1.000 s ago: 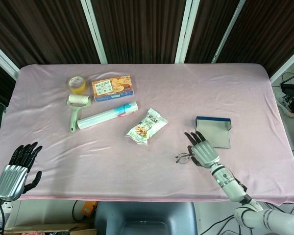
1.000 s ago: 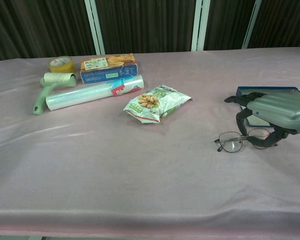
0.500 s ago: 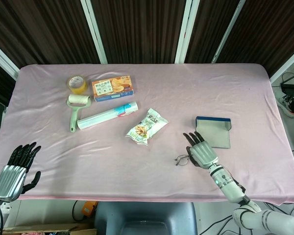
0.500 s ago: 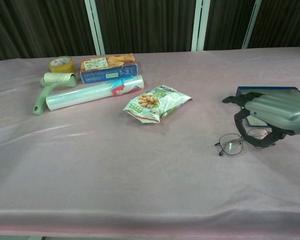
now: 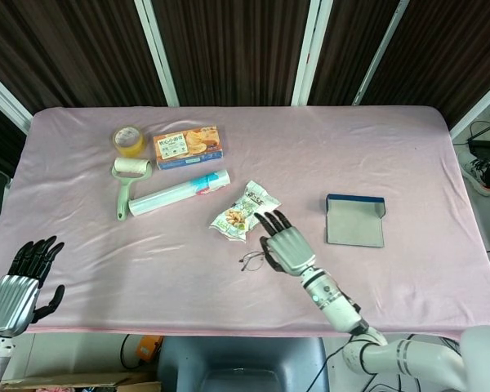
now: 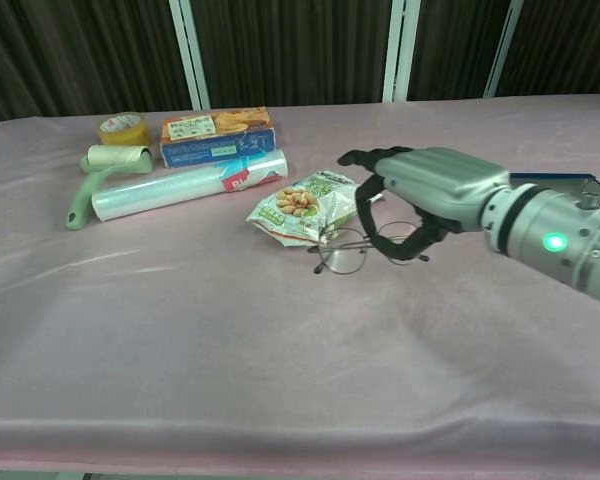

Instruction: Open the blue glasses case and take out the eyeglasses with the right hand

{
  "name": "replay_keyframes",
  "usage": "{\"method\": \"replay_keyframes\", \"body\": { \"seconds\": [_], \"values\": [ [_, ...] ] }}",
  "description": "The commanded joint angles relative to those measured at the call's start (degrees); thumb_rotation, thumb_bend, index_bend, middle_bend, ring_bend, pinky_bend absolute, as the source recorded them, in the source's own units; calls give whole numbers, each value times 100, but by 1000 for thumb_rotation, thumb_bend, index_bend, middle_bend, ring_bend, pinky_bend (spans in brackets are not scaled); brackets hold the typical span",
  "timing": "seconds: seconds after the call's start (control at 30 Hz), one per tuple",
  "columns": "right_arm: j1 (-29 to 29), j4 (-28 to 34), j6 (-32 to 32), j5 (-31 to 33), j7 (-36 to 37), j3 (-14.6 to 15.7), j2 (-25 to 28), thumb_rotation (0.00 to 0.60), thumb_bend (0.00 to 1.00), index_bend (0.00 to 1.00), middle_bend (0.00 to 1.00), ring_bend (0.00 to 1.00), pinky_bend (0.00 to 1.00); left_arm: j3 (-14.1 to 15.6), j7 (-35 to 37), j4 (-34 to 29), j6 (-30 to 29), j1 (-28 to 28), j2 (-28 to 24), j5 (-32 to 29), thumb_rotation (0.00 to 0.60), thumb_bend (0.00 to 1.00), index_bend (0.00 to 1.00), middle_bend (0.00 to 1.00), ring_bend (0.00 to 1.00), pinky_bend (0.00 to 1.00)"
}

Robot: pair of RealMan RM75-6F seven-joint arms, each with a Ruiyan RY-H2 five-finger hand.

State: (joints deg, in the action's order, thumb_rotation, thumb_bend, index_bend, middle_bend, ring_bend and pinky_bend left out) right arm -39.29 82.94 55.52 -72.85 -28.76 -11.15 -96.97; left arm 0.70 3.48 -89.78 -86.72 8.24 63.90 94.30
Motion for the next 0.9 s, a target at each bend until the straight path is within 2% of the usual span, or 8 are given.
{"method": "replay_keyframes", "body": {
  "seconds": [0.03,0.27,0.37,0.5,0.63,0.73,0.83,0.9],
  "values": [
    [-635,-195,-218,779,-984,-422,-945,600,612,743,138,0,0,0,56,25,-18,-7,-19,8,600,422,0,0,0,0],
    [-1274,-1044,-209,1483,-1819,-581,-2166,600,613,659,137,0,0,57,122,66,71,41,-47,96,600,423,0,0,0,0],
    [-1395,-1214,-182,1680,-2066,-574,-2370,600,613,552,131,0,0,71,139,81,103,54,-53,107,600,424,0,0,0,0],
    [-1416,-1097,-81,1780,-2111,-617,-2334,600,613,390,96,0,0,84,121,77,99,53,-54,128,600,423,0,0,0,0],
    [-1273,-439,166,1667,-2027,-623,-1907,600,545,273,62,0,0,80,71,63,87,46,-44,123,600,424,0,0,0,0],
    [-1007,481,448,1439,-1940,-513,-1250,600,524,242,53,0,0,79,31,55,86,37,-33,108,600,424,0,0,0,0],
    [-574,1645,836,1109,-2050,-139,-225,600,512,210,32,0,0,71,5,28,70,23,-28,84,600,422,0,0,0,0],
    [-168,2438,1219,840,-2274,297,683,600,499,191,17,0,0,58,-1,16,30,-1,-39,60,600,423,0,0,0,0]
  ]
}}
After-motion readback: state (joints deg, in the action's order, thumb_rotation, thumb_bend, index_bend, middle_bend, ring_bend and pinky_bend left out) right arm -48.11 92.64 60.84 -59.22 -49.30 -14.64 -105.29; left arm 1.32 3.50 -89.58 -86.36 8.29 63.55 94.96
